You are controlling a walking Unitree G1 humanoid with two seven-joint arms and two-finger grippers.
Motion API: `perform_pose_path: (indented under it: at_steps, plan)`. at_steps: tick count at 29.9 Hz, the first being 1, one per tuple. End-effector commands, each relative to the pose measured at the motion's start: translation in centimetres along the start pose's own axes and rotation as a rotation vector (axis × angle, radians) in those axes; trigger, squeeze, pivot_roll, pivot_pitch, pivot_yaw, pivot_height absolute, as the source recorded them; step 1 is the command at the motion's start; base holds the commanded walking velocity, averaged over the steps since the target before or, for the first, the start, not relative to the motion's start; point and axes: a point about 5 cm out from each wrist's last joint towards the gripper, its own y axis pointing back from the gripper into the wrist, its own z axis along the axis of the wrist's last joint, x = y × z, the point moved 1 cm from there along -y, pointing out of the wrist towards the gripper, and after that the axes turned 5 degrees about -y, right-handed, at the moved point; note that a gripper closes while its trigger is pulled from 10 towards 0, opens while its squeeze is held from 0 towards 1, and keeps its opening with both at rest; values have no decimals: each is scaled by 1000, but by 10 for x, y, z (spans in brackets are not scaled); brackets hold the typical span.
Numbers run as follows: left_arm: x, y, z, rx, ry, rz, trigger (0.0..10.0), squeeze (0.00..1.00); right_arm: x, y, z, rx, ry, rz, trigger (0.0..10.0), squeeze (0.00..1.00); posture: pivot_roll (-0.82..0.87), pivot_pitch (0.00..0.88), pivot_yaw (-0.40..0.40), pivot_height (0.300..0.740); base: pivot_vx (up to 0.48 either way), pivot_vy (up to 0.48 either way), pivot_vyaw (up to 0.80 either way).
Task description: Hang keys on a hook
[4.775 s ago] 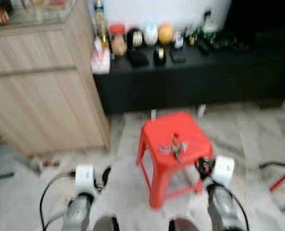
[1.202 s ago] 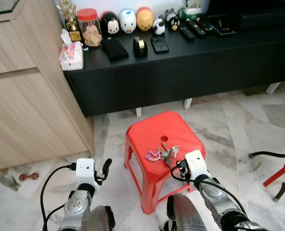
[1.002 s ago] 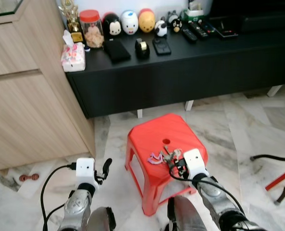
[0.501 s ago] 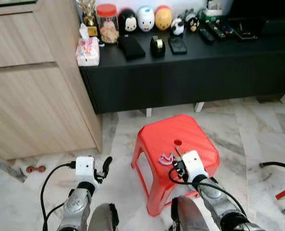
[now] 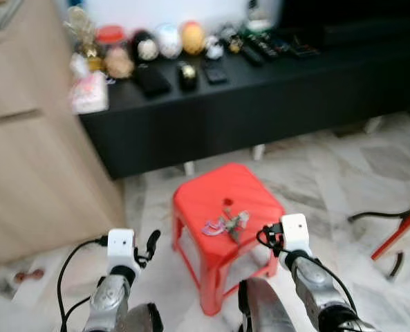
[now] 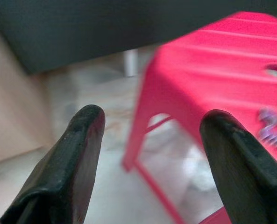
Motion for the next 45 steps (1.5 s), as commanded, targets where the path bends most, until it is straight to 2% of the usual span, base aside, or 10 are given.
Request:
perform_pose_path:
  at_steps: [1,10,12,16,21,24,27,34,40,45]
  plan:
    - [4,4,-5,18,4,11,10000,0,1,0,0,2,-5,-6,10000,0,-156,119,5,593,300,0,0]
    - [5,3,-5,17,-5,26,10000,0,7,0,3,-15,42,62,10000,0,-154,121,6,593,91,0,0]
    - [5,3,-5,18,-7,28,10000,0,15,0,3,-13,107,137,10000,0,-155,122,5,593,0,0,0]
    - [5,3,-4,15,-9,30,10000,0,30,3,7,-39,346,328,10000,0,-152,124,6,593,0,0,0]
    - [6,2,-4,16,-8,34,10000,0,36,8,12,-64,565,497,10000,0,-154,122,3,593,0,0,0]
    - [6,2,-4,15,-9,35,10000,0,36,9,13,-43,593,552,10000,0,-155,122,3,593,0,0,0]
    - [6,2,-3,10,-9,35,10000,0,38,12,10,-9,696,632,10000,0,-153,124,2,593,0,0,0]
    - [6,3,-4,13,-10,39,10000,0,45,15,-3,85,742,737,10000,0,-149,127,3,593,0,0,0]
    - [6,4,-5,16,-11,35,10000,0,48,8,0,70,862,664,10000,0,-140,136,4,593,0,0,0]
    - [8,5,-6,16,-13,37,10000,0,48,0,12,36,863,571,10000,0,-133,144,3,593,0,0,0]
